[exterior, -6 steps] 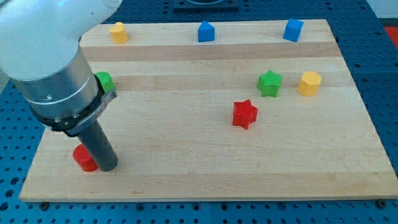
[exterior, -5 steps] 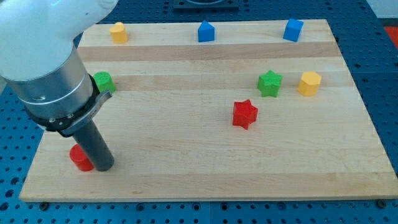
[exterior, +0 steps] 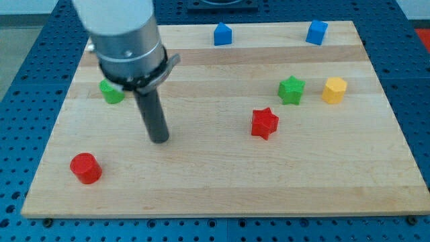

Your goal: Point your arm at the green star

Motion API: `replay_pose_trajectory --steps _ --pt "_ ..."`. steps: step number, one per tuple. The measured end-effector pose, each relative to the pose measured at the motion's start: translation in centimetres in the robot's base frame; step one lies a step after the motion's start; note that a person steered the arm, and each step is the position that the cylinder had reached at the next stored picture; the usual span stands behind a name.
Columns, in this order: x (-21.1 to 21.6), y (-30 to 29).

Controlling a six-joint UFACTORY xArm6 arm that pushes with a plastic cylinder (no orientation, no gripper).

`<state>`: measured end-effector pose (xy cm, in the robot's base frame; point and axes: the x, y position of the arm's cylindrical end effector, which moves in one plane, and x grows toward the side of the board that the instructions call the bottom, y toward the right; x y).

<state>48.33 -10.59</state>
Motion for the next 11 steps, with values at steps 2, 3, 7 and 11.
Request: replay_pose_trajectory --steps 2,3,7,11 --pt "-7.9 4.3" --pt "-10.8 6.5" --pt "-12.7 8.0" --pt "-12.7 11.4"
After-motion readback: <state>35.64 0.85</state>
